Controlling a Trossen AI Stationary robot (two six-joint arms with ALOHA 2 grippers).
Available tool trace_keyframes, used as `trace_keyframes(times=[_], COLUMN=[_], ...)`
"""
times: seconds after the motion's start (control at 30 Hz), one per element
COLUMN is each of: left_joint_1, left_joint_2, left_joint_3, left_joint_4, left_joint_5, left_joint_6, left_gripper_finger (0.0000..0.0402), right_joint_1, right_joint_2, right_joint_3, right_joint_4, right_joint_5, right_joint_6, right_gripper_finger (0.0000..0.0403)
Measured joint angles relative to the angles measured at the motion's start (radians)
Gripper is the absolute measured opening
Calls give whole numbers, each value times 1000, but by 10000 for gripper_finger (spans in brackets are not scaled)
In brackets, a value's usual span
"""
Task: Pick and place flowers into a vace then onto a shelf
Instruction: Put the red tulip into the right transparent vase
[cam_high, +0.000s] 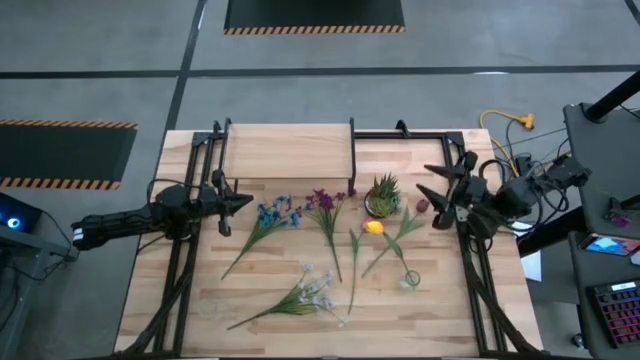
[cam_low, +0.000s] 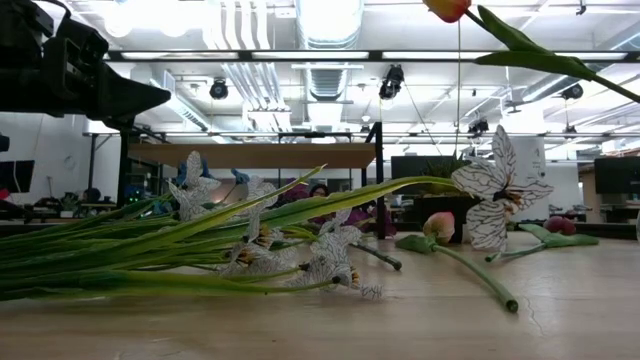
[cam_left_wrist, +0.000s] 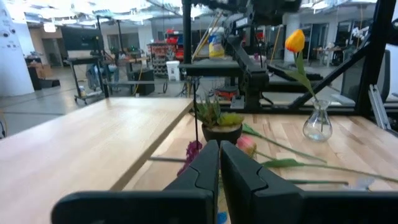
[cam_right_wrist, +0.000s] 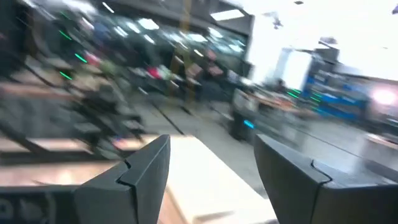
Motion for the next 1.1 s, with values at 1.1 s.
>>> trace_keyframes(times=[1.1], left_joint_1=[0], left_joint_2=[0], left_joint_3=[0], left_joint_4=[92], left_joint_5=[0], left_joint_6=[11], left_gripper_finger=[0], right_joint_1=[0], right_joint_2=[124], right_joint_3=[290], right_joint_4=[-1249], right_joint_5=[40], right_joint_6=[1725], right_gripper_finger=[224])
